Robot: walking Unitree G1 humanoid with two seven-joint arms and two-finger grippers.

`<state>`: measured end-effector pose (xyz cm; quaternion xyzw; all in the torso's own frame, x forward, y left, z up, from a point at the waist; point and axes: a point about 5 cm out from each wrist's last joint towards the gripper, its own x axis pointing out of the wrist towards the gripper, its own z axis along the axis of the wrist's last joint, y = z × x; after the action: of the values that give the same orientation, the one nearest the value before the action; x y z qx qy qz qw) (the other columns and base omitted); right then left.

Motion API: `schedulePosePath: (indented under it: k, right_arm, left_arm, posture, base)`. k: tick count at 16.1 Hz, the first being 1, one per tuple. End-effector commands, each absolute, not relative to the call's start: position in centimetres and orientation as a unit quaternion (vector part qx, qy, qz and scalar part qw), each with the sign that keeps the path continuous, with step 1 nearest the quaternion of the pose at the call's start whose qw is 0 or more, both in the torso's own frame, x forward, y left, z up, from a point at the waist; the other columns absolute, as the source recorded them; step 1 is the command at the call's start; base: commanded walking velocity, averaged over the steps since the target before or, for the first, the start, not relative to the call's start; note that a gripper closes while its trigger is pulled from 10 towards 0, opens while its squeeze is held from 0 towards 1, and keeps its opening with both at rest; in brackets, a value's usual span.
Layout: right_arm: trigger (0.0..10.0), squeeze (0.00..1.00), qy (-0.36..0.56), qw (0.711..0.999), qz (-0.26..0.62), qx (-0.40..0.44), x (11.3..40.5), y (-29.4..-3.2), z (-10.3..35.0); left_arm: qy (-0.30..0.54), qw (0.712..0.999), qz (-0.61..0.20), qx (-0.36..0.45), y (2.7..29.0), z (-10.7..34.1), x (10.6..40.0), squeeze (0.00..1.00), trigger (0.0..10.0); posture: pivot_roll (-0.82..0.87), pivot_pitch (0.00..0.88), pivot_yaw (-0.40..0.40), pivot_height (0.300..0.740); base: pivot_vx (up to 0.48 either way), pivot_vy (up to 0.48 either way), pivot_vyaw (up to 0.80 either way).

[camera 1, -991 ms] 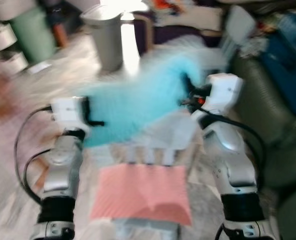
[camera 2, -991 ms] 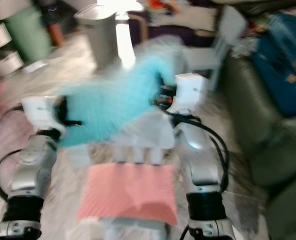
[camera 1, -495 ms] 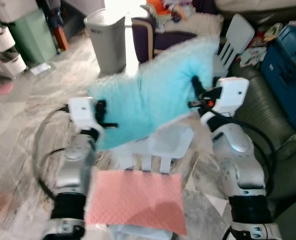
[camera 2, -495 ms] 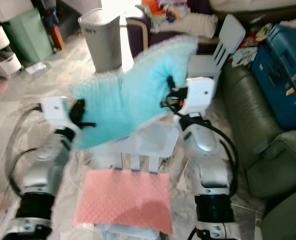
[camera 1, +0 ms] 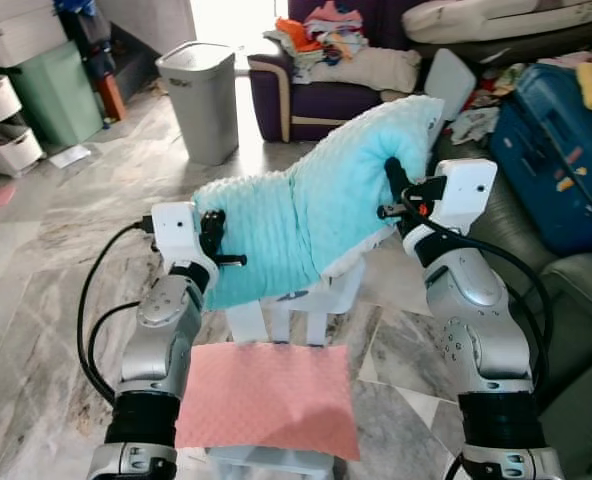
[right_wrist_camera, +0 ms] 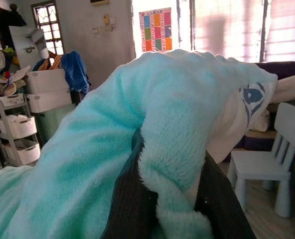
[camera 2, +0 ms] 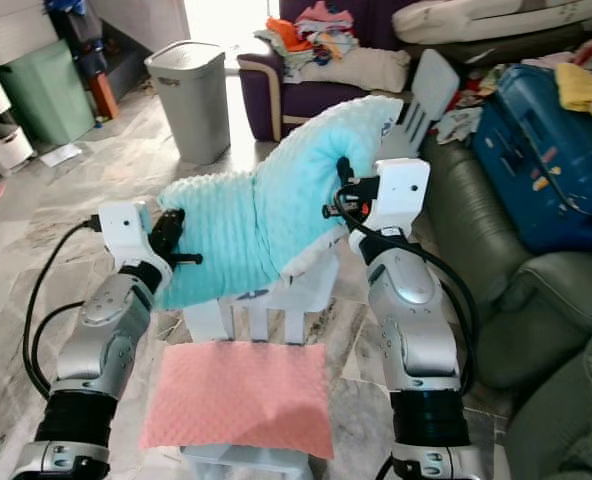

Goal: Move the pillow to the sofa

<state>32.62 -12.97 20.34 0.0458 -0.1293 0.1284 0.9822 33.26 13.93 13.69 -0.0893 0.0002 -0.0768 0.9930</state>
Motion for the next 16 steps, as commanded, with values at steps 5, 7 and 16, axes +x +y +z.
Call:
schedulePosePath:
  k: [5, 7, 16]
  right_arm:
    - [10.0, 0.0, -0.136, 0.979, 0.143, 0.049, 32.28, -12.68, 20.96]
    - [10.0, 0.0, -0.135, 0.979, 0.145, 0.049, 32.26, -12.59, 20.95]
    - [10.0, 0.0, -0.126, 0.98, 0.145, 0.05, 31.94, -12.6, 20.65]
  left_arm:
    - [-0.012, 0.991, -0.096, -0.09, 13.31, 14.25, 32.99, 0.0, 10.0]
    - [-0.013, 0.991, -0.098, -0.091, 13.25, 14.28, 32.95, 0.0, 10.0]
    - [-0.005, 0.991, -0.096, -0.098, 13.01, 14.0, 32.54, 0.0, 10.0]
  posture:
    - [-0.18, 0.0, 0.012, 0.74]
    - [-0.18, 0.0, 0.011, 0.74]
    - [-0.19, 0.0, 0.012, 0.74]
  base:
    - [0.0, 0.0, 0.0]
    - [0.0, 0.0, 0.0]
    - [0.0, 0.0, 0.0]
